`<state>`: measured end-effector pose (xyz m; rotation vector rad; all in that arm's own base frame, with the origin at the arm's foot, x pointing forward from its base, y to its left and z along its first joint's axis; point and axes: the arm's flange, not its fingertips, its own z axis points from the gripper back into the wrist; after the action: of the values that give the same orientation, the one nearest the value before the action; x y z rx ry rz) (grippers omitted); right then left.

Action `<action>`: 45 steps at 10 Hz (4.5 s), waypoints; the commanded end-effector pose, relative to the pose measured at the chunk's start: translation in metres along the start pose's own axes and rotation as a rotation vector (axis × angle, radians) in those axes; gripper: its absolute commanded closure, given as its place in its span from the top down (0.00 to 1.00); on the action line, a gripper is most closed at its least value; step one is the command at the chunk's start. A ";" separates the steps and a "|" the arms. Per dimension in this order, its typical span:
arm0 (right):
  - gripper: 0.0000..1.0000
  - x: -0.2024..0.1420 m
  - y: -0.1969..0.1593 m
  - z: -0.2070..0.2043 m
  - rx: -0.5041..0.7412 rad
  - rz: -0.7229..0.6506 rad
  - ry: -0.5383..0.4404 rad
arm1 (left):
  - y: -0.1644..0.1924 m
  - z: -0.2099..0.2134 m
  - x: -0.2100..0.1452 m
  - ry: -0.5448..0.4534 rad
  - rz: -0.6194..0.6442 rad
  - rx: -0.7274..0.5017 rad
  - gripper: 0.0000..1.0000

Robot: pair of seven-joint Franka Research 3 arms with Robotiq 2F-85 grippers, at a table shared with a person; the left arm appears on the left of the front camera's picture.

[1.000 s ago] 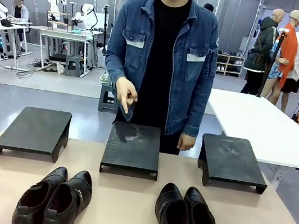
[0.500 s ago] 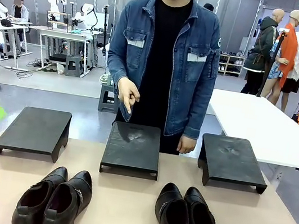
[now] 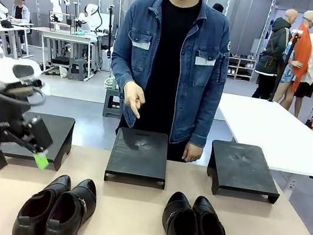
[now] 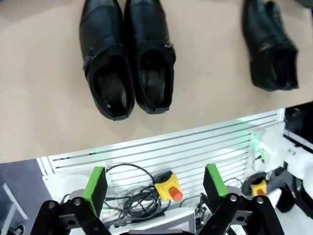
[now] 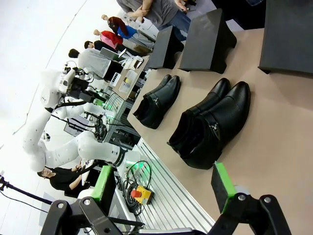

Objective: Place the shoes on the stand as instructed by the person.
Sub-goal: Pick up one pair of Shoes and place it on the Shoes Stand indicated by the person.

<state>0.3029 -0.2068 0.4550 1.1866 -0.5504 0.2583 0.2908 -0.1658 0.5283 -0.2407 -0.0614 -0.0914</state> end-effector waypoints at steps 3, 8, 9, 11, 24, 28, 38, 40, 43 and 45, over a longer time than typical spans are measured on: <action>1.00 0.000 0.001 0.001 0.007 0.010 -0.005 | -0.001 -0.061 0.011 0.012 0.101 0.041 1.00; 1.00 0.000 0.001 0.001 0.007 0.010 -0.005 | -0.003 -0.117 0.024 -0.020 0.144 0.079 1.00; 1.00 0.000 0.001 0.001 0.007 0.010 -0.005 | -0.001 -0.125 0.030 -0.013 0.148 0.076 1.00; 1.00 0.000 0.001 0.001 0.007 0.010 -0.005 | 0.005 -0.142 0.043 -0.012 0.160 0.106 1.00; 1.00 0.000 0.001 0.001 0.007 0.010 -0.005 | 0.020 -0.193 0.050 -0.036 0.124 0.177 0.00; 1.00 0.000 0.001 0.001 0.007 0.010 -0.005 | 0.021 -0.190 0.050 -0.032 0.125 0.184 0.00; 1.00 0.000 0.001 0.001 0.007 0.010 -0.005 | -0.011 -0.040 0.071 -0.129 0.055 0.063 0.00; 1.00 0.000 0.001 0.001 0.007 0.010 -0.005 | -0.010 -0.036 0.070 -0.127 0.045 0.051 0.00; 1.00 0.000 0.001 0.001 0.007 0.010 -0.005 | -0.013 -0.039 0.069 -0.133 0.066 0.082 0.00; 1.00 0.000 0.001 0.001 0.007 0.010 -0.005 | -0.013 -0.039 0.069 -0.133 0.066 0.082 0.00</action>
<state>0.3030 -0.2072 0.4551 1.1864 -0.5503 0.2578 0.3590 -0.1929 0.4919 -0.1613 -0.1766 -0.0088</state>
